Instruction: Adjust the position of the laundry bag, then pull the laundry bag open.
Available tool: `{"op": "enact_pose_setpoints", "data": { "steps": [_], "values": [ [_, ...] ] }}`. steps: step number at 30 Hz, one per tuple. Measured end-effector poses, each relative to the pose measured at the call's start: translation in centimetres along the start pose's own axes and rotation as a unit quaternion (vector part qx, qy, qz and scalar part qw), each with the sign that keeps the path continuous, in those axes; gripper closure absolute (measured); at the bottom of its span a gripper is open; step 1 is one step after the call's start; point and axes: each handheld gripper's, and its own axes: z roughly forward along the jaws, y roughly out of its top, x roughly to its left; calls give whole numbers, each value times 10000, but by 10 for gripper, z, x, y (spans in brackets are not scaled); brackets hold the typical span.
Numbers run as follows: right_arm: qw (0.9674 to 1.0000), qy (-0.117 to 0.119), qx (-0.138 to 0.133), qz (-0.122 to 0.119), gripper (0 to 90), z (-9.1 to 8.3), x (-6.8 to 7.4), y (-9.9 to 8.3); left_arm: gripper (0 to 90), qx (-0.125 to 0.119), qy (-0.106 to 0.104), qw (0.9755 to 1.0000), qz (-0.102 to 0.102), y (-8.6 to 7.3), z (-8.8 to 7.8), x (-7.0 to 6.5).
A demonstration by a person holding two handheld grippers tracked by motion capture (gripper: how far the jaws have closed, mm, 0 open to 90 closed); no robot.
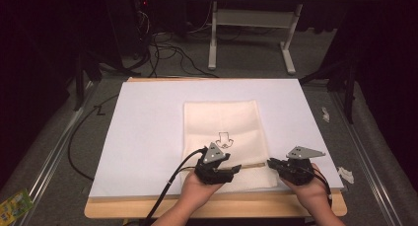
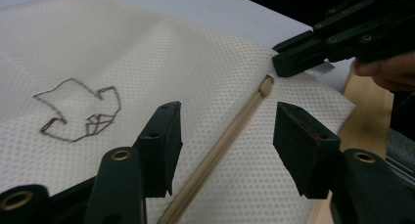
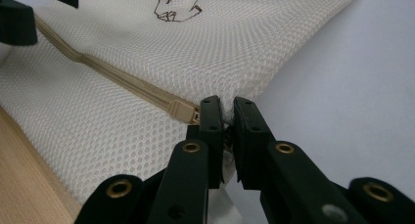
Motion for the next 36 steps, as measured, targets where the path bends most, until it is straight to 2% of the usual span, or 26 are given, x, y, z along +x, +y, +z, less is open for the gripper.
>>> {"op": "enact_pose_setpoints", "data": {
  "steps": [6, 10, 15, 18, 19, 23, 26, 28, 29, 30, 31, 32, 36],
  "values": [
    [9999, -6, -156, -27, 847, -3, 3, 4, 460, 120, -132, 9996, 223, 2, 14, -14],
    [9997, 4, -225, -16, 847, -4, 4, 6, 486, 194, -153, 9994, 240, 1, 25, -18],
    [9995, 20, -296, -44, 847, -5, 4, 8, 541, 257, -245, 9993, 115, 4, 39, -19],
    [9994, 32, -336, -26, 848, -6, 5, 9, 588, 300, -347, 9989, -14, 8, 49, -20],
    [9994, 38, -344, -17, 848, -6, 5, 9, 618, 286, -382, 9988, -127, 10, 54, -20],
    [9994, 46, -345, -47, 848, -6, 5, 9, 663, 273, -331, 9989, -171, 11, 61, -22],
    [9994, 32, -346, -93, 848, -6, 6, 9, 683, 284, -247, 9992, -114, 11, 70, -28],
    [9992, 26, -364, -135, 848, -6, 8, 10, 738, 275, -179, 9994, -122, 12, 73, -30],
    [9992, 26, -364, -135, 848, -6, 8, 10, 738, 274, -126, 9994, -139, 13, 74, -31],
    [9992, 12, -392, -117, 848, -7, 7, 10, 784, 267, -76, 9995, -144, 14, 75, -32],
    [9992, 12, -392, -117, 848, -7, 7, 10, 784, 257, -92, 9995, -141, 14, 76, -31],
    [9991, 12, -413, -111, 848, -7, 6, 10, 825, 234, -206, 9994, -135, 15, 76, -31],
    [9991, 45, -432, -32, 848, -8, 1, 9, 863, 194, -204, 9996, 41, 16, 74, -32]
  ]
}}
